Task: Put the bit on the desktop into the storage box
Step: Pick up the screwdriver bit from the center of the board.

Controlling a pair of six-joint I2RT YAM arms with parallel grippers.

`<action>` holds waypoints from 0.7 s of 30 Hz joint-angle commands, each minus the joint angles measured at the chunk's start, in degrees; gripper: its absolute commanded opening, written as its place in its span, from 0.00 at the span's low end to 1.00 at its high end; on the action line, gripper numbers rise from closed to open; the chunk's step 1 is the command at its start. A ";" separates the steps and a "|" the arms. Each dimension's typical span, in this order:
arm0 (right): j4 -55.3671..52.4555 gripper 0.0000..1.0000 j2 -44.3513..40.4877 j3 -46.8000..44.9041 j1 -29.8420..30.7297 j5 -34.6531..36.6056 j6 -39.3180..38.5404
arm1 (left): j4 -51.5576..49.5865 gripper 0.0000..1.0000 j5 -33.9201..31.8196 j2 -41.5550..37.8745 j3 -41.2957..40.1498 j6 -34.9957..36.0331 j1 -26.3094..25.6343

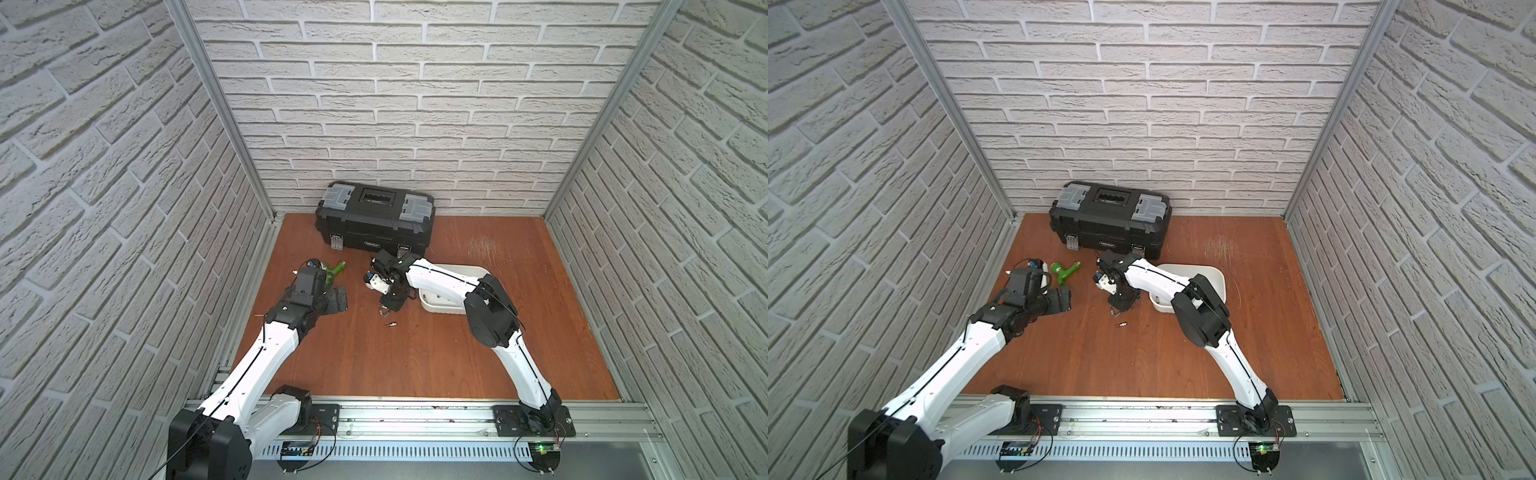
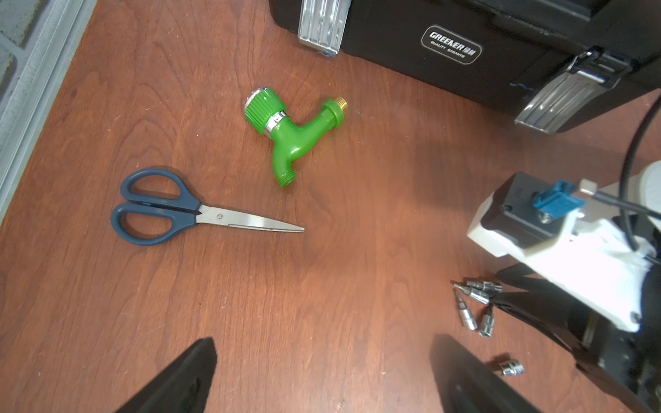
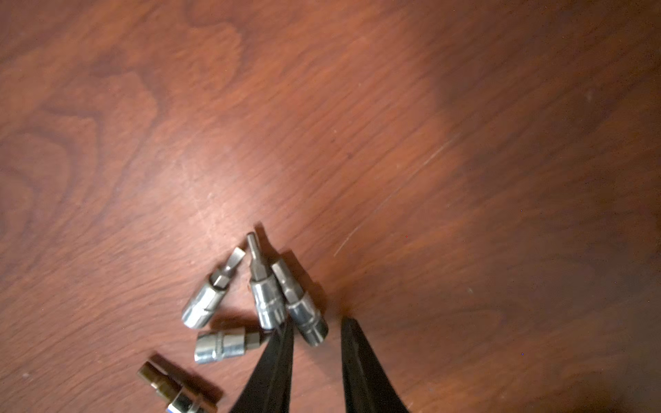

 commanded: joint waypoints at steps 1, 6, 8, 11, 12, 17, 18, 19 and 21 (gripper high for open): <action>0.39 0.28 1.38 1.44 0.37 -1.68 -1.08 | 0.50 0.98 -0.59 0.31 -0.48 -0.14 0.42; 0.29 0.26 2.16 2.19 0.37 -2.47 -1.44 | 0.46 0.98 -0.43 0.63 -0.20 -0.07 0.47; 0.13 0.24 2.20 2.07 0.39 -2.56 -1.51 | 0.46 0.98 -0.38 0.80 -0.13 -0.07 0.45; 0.27 0.17 2.13 1.68 0.38 -2.56 -1.54 | 0.46 0.98 -0.46 0.67 -0.18 -0.07 0.47; 0.50 0.14 1.94 1.38 0.37 -2.65 -1.60 | 0.37 0.98 -0.43 0.63 -0.15 -0.02 0.53; 1.55 0.08 0.37 -0.41 0.37 -1.89 -1.46 | 0.29 0.98 -0.54 0.60 0.00 0.02 0.48; 1.74 0.07 -0.11 -0.82 0.30 -1.65 -1.38 | 0.27 0.98 -0.47 0.75 -0.01 0.02 0.52; 1.94 0.06 -0.53 -1.21 0.29 -1.40 -1.30 | 0.29 0.98 -0.39 0.80 0.01 0.02 0.48; 2.21 0.04 -1.34 -1.85 0.24 -0.77 -0.88 | 0.29 0.98 -0.29 0.79 0.03 0.02 0.51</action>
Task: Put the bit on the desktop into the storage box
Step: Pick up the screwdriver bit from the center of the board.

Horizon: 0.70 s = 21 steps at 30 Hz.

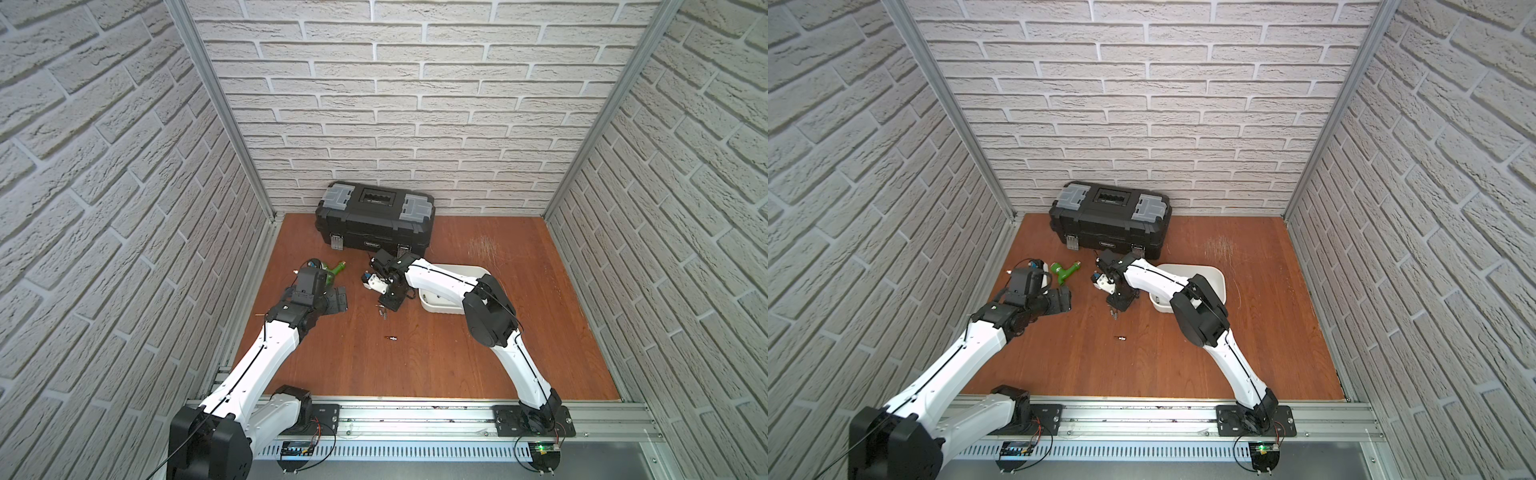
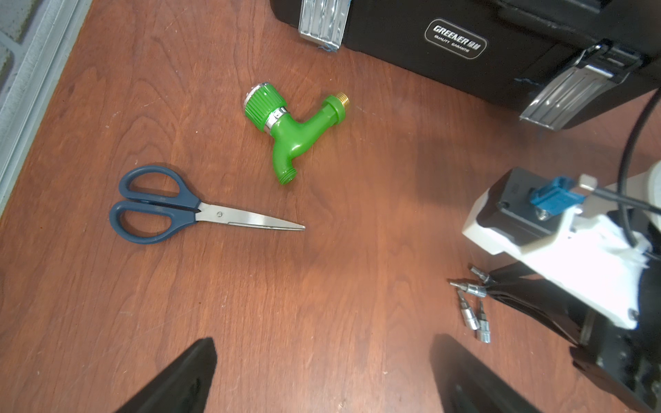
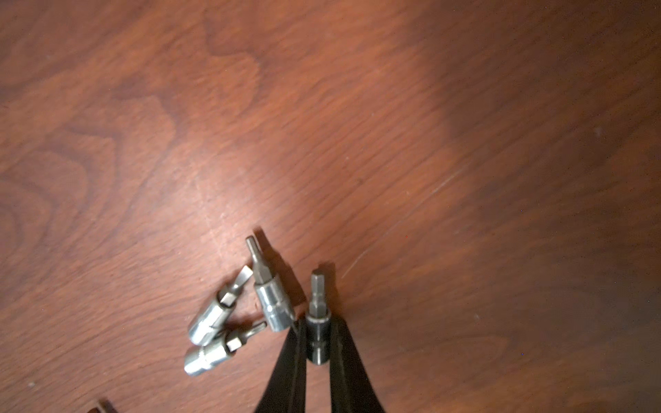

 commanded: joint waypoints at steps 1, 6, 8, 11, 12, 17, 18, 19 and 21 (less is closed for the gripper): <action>0.75 0.04 -2.20 -2.26 0.19 0.67 0.40 | 0.31 0.98 -0.09 0.17 0.00 0.02 0.45; 1.65 0.03 -4.96 -3.97 -0.15 1.98 2.15 | -0.09 0.98 0.68 -0.09 0.06 -0.15 0.49; 2.15 0.03 -6.45 -4.85 -0.20 2.31 2.76 | -0.30 0.98 0.81 -0.33 -0.01 -0.24 0.52; 2.02 0.03 -8.69 -5.63 -0.39 3.68 3.44 | -0.57 0.98 0.85 -0.65 0.04 -0.24 0.53; 1.82 0.03 -9.38 -5.82 -0.48 4.25 3.65 | -0.64 0.98 0.83 -0.79 0.04 -0.31 0.51; 1.19 0.03 -13.61 -7.47 -1.00 5.55 4.38 | -1.01 0.98 0.84 -1.30 0.16 -0.38 0.49; 1.08 0.03 -14.67 -7.84 -1.15 5.73 4.64 | -1.16 0.98 0.81 -1.36 0.17 -0.50 0.49; 0.95 0.03 -15.68 -8.26 -1.32 5.89 4.94 | -1.27 0.98 0.85 -1.37 0.17 -0.55 0.43; 0.82 0.03 -17.67 -9.03 -1.82 6.38 5.58 | -1.53 0.98 0.94 -1.46 0.26 -0.68 0.49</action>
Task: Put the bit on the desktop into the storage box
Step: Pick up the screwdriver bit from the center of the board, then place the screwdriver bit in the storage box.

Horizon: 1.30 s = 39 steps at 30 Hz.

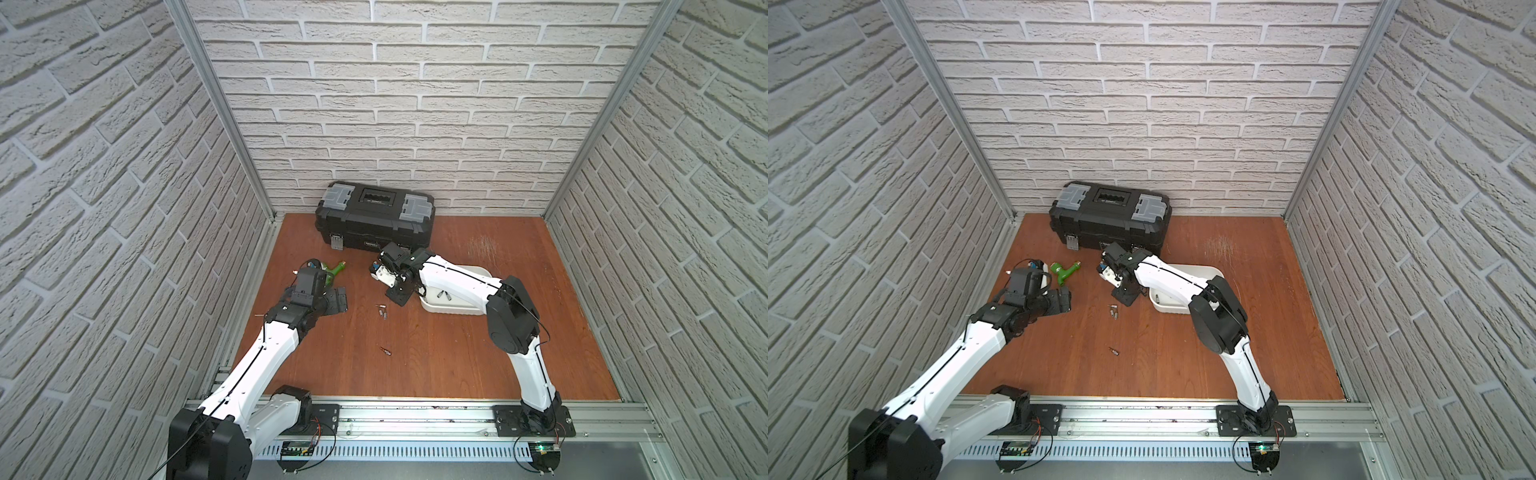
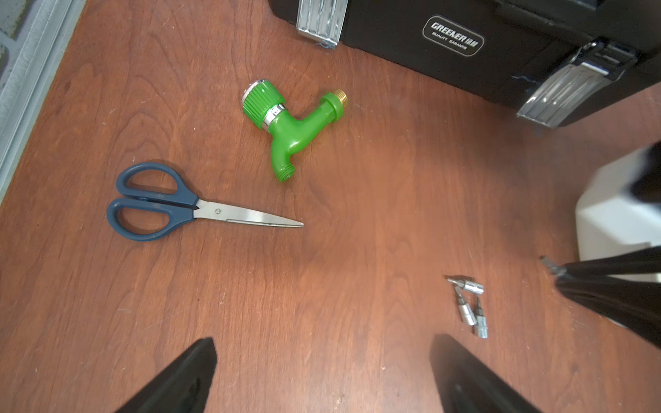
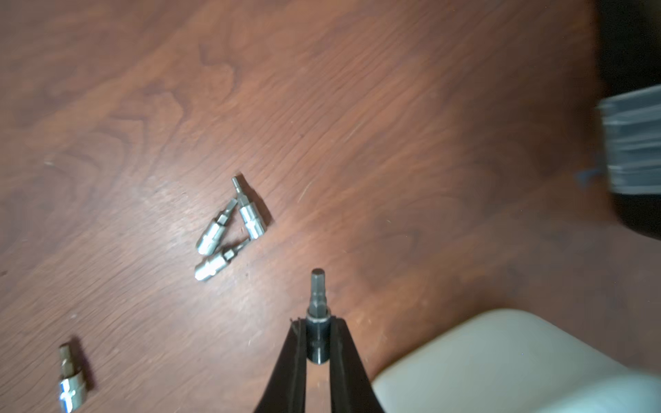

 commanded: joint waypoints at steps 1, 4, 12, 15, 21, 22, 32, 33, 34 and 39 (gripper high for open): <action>-0.64 0.03 -5.86 -1.62 -1.12 1.58 1.92 | -0.73 0.98 0.46 -0.98 0.30 -0.71 0.46; -0.99 0.03 -9.03 -3.14 -2.27 3.08 2.59 | -1.02 0.98 0.49 -1.12 0.25 -0.88 0.39; -1.58 0.03 -17.09 -10.11 -7.29 5.79 4.06 | -1.11 0.98 0.63 -1.51 0.17 -0.97 0.40; -1.25 0.03 -19.47 -13.17 -9.38 6.18 4.40 | -1.21 0.98 0.64 -1.58 0.22 -0.97 0.36; -0.53 0.03 -22.45 -17.34 -13.33 6.38 4.50 | -1.21 0.98 0.50 -1.59 0.26 -0.94 0.37; -0.35 0.03 -22.69 -18.01 -13.93 6.40 4.50 | -1.24 0.98 0.52 -1.59 0.30 -0.94 0.43; 0.94 0.03 -23.38 -22.57 -19.00 5.70 5.95 | -1.46 0.98 0.26 -1.57 0.52 -0.70 0.36; 1.11 0.03 -23.27 -22.97 -19.44 5.54 6.11 | -1.54 0.98 0.23 -1.51 0.60 -0.69 0.44; 1.15 0.03 -23.10 -23.21 -20.00 5.47 6.25 | -1.54 0.98 0.30 -1.42 0.71 -0.62 0.37; 1.32 0.03 -21.57 -24.01 -21.69 5.41 6.78 | -1.46 0.98 0.19 -1.33 0.77 -0.55 0.43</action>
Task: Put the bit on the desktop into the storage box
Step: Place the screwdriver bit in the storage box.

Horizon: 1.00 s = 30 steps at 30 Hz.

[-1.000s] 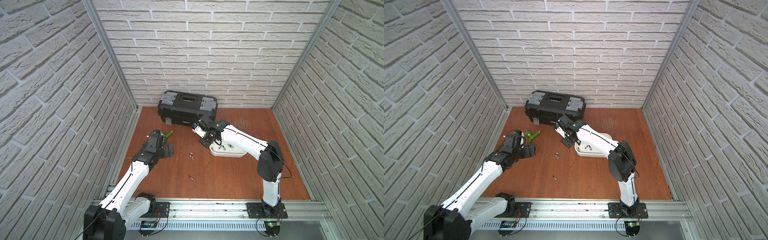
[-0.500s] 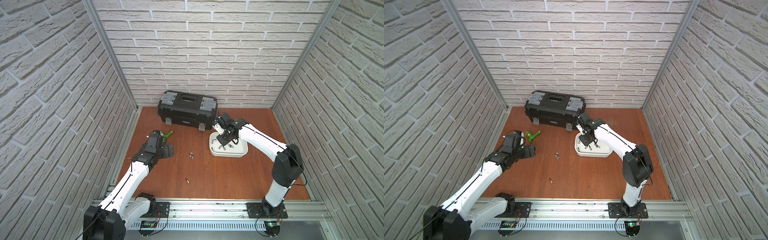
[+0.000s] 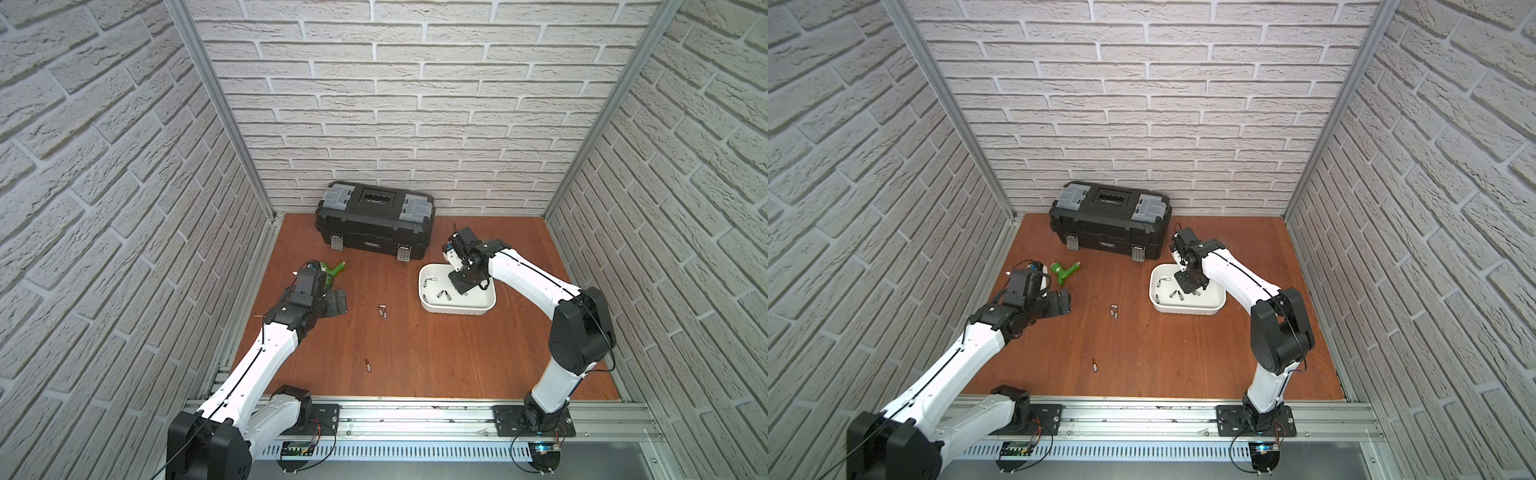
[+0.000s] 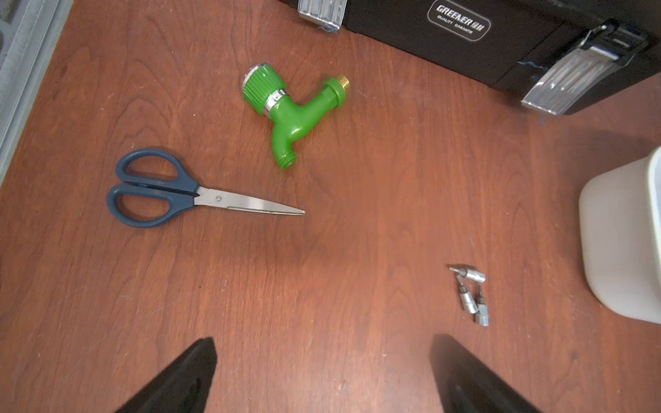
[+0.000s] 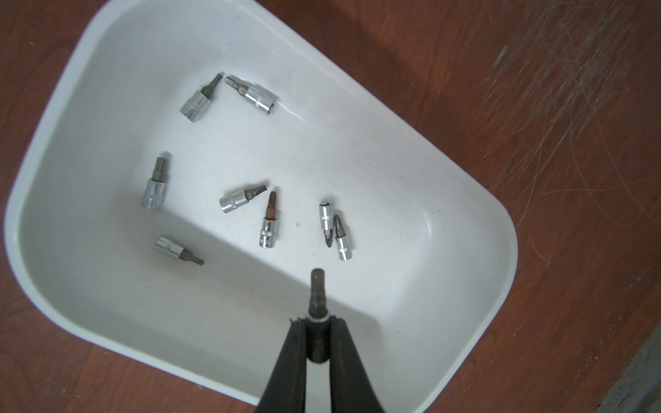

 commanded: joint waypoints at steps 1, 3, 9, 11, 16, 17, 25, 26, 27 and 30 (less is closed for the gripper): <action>1.62 0.03 -0.12 -0.78 -1.09 -0.46 1.40 | 0.45 0.98 -0.19 -0.62 0.73 -0.18 0.38; 2.04 0.03 0.49 -1.18 -1.49 -0.84 1.45 | 0.38 0.98 -0.22 -0.60 0.84 -0.16 0.39; 2.40 0.03 3.05 -1.33 -2.37 -0.53 1.45 | 0.41 0.98 -0.06 -0.61 0.86 -0.18 0.33; 2.53 0.03 4.08 -1.38 -2.64 -0.50 1.50 | 0.38 0.98 0.00 -0.69 0.85 -0.18 0.39; 3.34 0.03 6.93 -1.55 -2.99 -0.87 1.84 | 0.29 0.98 0.07 -0.65 0.85 -0.18 0.37; 3.49 0.03 7.46 -1.55 -3.00 -0.70 1.92 | 0.29 0.98 0.01 -0.70 0.81 -0.18 0.45; 4.30 0.03 10.92 -1.33 -3.24 -0.22 2.11 | 0.21 0.98 0.13 -1.00 0.67 -0.26 0.39; 4.33 0.03 11.30 -1.19 -3.26 -0.28 2.11 | 0.12 0.98 0.17 -1.00 0.74 -0.26 0.39; 4.33 0.03 11.62 -1.18 -3.26 -0.25 2.11 | 0.13 0.98 0.17 -1.00 0.59 -0.28 0.33; 4.44 0.05 12.16 -1.26 -3.26 -0.31 2.11 | 0.03 0.98 0.15 -1.13 0.58 -0.28 0.37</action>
